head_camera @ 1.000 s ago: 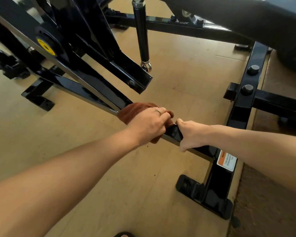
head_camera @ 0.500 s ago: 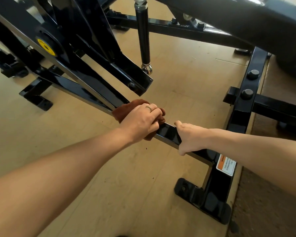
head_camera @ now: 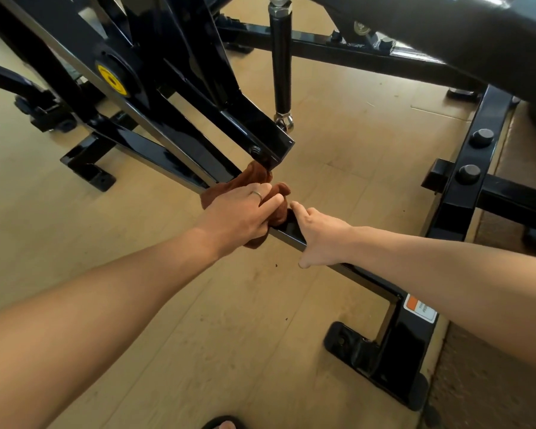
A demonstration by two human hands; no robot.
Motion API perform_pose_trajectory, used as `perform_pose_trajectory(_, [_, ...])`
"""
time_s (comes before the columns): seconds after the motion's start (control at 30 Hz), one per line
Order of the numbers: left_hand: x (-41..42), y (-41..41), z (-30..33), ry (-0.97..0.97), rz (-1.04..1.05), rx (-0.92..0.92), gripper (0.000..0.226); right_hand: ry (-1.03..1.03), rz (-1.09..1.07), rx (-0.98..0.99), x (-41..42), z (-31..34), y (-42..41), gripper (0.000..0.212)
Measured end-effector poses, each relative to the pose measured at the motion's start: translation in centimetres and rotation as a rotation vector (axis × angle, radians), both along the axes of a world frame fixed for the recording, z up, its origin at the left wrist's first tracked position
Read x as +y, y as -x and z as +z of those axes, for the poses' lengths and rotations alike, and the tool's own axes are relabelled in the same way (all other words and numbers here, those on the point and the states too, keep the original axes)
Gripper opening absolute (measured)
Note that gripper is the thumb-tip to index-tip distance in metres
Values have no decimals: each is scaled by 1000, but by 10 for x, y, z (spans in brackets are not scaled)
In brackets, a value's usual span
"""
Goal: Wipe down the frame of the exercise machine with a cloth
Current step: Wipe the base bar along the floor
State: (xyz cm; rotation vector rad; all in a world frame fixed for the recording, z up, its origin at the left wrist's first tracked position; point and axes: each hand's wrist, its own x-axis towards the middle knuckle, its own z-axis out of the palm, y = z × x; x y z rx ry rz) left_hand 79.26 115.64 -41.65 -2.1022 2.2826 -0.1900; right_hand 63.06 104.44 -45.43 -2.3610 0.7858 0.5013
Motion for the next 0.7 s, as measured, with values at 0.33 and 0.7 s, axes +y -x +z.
perform_pose_trajectory(0.33, [7, -95, 59, 139, 204, -513, 60, -11, 13, -31, -2, -1, -7, 123])
perform_pose_trajectory(0.7, [7, -17, -7, -129, -7, -396, 54, 16, -7, 0, 0, -4, -12, 119])
